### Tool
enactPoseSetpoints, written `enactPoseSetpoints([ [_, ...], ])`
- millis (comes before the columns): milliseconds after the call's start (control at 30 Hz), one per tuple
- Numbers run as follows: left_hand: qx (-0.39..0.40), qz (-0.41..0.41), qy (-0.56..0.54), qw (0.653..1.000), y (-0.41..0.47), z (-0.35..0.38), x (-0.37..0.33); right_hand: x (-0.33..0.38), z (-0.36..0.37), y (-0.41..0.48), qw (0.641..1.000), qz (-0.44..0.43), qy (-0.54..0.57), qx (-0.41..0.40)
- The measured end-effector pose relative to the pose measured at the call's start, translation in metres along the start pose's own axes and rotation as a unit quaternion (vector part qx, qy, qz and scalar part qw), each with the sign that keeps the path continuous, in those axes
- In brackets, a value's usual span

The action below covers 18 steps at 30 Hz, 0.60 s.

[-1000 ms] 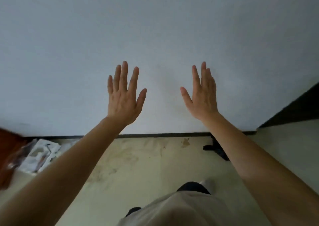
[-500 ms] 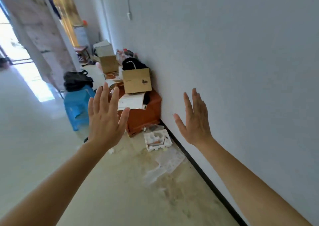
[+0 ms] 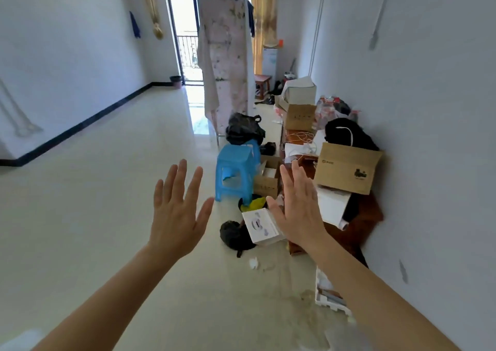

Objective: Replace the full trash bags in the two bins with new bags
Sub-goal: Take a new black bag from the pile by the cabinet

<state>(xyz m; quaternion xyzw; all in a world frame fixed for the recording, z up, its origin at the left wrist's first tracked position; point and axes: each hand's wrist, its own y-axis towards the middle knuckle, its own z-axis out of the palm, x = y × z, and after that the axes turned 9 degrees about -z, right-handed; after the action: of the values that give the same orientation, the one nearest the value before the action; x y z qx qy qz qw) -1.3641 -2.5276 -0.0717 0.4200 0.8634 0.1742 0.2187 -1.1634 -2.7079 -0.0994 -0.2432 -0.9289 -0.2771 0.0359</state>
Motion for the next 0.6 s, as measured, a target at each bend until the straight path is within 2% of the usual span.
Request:
enactPoseSetpoints([
  [133, -0.021, -0.061, 0.023, 0.998, 0.059, 0.019, 0.074, 0.021, 0.068, 0.104, 0.999, -0.04, 0.021, 0.03],
  [300, -0.031, -0.098, 0.029, 0.994, 0.157, 0.055, 0.167, 0.046, 0.152, 0.223, 0.993, -0.109, 0.005, 0.047],
  [400, -0.029, -0.107, 0.017, 0.994, 0.223, 0.076, 0.208, 0.046, 0.188, 0.294, 0.994, -0.1, -0.001, 0.049],
  [600, 0.001, -0.065, 0.002, 0.998, 0.36, 0.138, 0.256, 0.015, 0.245, 0.406, 0.997, -0.062, -0.013, 0.05],
])
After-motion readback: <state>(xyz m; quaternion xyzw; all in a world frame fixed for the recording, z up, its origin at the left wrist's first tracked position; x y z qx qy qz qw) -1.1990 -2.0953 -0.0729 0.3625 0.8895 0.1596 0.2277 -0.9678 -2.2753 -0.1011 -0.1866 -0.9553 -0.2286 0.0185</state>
